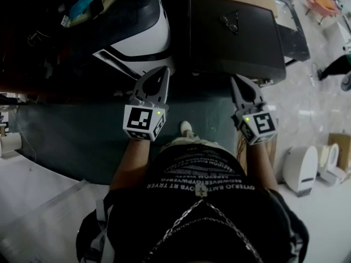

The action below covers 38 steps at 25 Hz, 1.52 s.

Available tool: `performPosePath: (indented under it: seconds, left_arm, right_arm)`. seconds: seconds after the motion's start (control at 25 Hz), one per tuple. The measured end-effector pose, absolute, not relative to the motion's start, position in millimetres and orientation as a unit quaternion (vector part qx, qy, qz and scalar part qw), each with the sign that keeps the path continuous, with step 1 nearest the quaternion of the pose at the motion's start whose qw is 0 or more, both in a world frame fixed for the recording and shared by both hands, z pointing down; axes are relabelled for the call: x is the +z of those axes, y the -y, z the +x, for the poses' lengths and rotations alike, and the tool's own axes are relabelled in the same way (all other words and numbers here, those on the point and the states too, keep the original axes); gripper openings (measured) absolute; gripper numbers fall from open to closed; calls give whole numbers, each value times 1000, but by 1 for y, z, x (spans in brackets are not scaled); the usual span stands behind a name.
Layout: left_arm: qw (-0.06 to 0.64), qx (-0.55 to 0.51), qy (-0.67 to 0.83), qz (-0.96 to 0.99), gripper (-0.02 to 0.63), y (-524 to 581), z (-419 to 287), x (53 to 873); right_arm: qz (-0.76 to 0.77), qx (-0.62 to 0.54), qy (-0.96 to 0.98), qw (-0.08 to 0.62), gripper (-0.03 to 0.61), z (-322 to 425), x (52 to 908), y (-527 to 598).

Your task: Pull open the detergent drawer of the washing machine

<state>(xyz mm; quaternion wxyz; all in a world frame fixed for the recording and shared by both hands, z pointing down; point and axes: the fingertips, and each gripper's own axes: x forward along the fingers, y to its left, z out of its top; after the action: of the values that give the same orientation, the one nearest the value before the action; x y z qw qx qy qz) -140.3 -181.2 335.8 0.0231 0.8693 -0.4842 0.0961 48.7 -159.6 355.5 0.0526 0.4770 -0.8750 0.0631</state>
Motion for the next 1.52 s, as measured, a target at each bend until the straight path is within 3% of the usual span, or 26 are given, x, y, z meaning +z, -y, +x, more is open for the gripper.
performPosePath:
  seconds: [0.36, 1.52]
  left_arm:
    - [29, 95, 459, 883, 3, 220, -157, 344]
    - [108, 178, 413, 887, 3, 277, -100, 458]
  right_arm:
    - [492, 70, 865, 65, 2, 23, 360, 192]
    - [509, 127, 839, 149, 2, 89, 456, 247]
